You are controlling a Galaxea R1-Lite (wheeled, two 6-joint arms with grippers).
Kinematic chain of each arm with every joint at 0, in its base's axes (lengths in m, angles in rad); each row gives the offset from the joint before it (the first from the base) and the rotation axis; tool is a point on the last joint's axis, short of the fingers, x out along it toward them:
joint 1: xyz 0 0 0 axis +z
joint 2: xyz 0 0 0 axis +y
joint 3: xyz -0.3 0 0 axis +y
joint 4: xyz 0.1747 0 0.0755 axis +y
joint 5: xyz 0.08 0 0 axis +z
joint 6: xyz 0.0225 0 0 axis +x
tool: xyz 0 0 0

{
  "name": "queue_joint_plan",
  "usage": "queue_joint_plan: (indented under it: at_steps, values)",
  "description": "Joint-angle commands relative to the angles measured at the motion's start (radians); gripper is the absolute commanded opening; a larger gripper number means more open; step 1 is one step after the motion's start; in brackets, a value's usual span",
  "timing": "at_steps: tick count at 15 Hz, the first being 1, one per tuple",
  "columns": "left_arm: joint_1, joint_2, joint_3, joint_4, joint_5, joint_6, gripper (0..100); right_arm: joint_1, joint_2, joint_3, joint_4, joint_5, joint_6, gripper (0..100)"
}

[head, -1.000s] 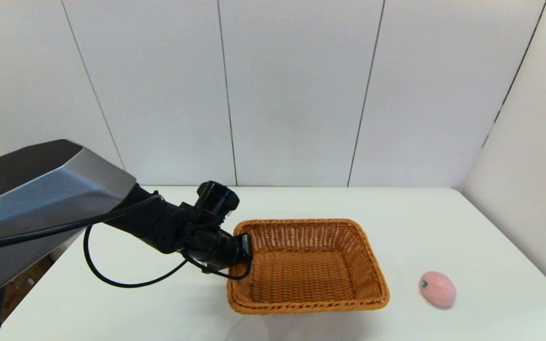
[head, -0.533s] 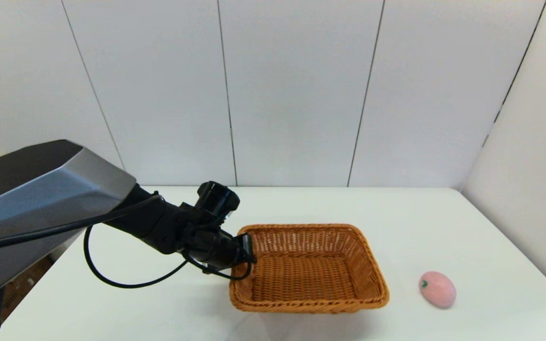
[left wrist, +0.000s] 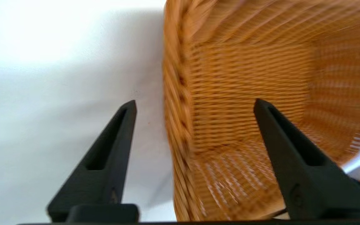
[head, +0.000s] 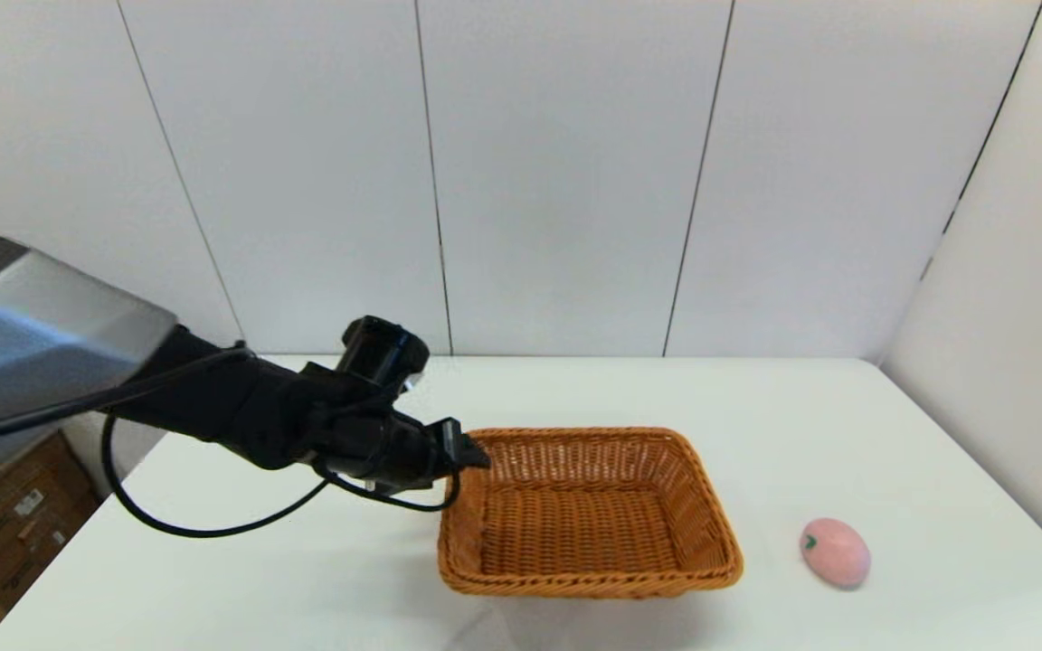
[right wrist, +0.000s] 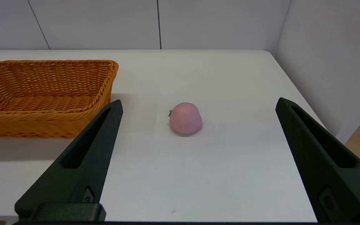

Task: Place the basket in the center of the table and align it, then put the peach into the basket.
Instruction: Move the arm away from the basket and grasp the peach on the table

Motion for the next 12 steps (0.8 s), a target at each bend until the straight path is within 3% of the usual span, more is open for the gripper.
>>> queue_joint_plan:
  at_steps: [1,6,9,12]
  values:
    - [0.064,-0.504,0.102,0.1,-0.001,0.088,100,0.0,-0.002,0.0,0.0,0.0,0.001,100]
    - [0.066,-1.069,0.299,0.116,0.035,0.166,100,0.0,0.0,0.0,0.0,0.0,0.006,100]
    - [0.066,-1.285,0.338,0.19,0.157,0.234,100,0.0,0.0,0.0,0.0,0.0,0.008,100]
    - [0.12,-1.41,0.341,0.228,0.352,0.358,100,0.0,-0.002,0.0,0.0,0.0,0.008,100]
